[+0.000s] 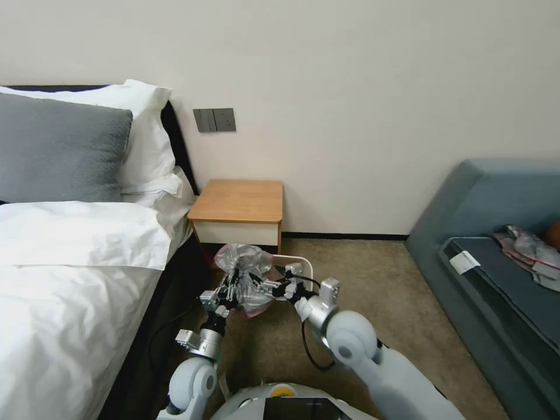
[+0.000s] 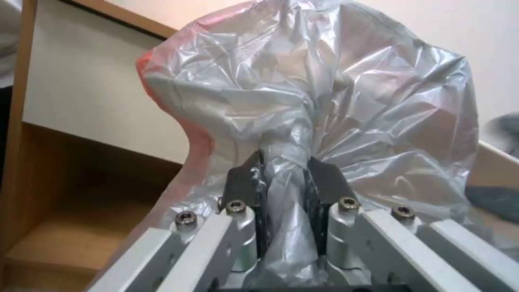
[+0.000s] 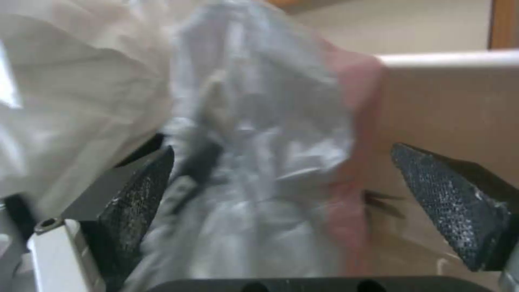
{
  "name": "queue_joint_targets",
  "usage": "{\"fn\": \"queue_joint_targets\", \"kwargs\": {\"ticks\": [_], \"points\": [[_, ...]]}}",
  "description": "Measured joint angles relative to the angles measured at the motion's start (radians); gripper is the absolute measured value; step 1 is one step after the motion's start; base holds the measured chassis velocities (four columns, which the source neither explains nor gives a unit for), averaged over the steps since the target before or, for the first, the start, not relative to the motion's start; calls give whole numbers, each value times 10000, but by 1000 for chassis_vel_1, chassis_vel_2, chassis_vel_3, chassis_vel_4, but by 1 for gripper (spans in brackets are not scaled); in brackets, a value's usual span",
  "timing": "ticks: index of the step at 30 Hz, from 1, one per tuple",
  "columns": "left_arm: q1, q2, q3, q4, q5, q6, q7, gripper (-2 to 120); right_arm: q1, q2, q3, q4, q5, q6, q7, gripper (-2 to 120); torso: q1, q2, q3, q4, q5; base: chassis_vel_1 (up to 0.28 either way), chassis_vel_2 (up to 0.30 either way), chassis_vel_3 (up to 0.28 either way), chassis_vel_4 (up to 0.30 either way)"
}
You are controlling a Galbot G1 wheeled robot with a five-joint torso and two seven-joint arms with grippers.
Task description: Pick up the garbage bag from the table and place it over the trash can.
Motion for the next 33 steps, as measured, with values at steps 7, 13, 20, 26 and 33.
{"fn": "queue_joint_targets", "kwargs": {"ticks": [7, 13, 20, 26, 33], "points": [[33, -12, -37, -28, -73, -56, 125, 11, 300, 125, 56, -604, 104, -43, -32, 100, 0, 0, 0, -1, 0, 0, 0, 0, 0], [48, -33, -38, -41, -84, -77, 191, 11, 395, 140, 61, -673, 101, -9, -155, 96, 0, 0, 0, -1, 0, 0, 0, 0, 0], [58, -59, -29, -21, -84, -88, 196, 11, 384, 123, 24, -669, -61, 85, -317, 73, 0, 0, 0, -1, 0, 0, 0, 0, 0], [46, -66, -35, -4, -88, -88, 172, 11, 332, 120, 36, -687, -363, 229, -523, 48, 0, 0, 0, -1, 0, 0, 0, 0, 0], [23, -93, -35, 19, -89, -83, 145, 11, 313, 122, 24, -715, -542, 306, -610, 26, 0, 0, -1, 0, 1, 0, 0, 0, 0]]}}
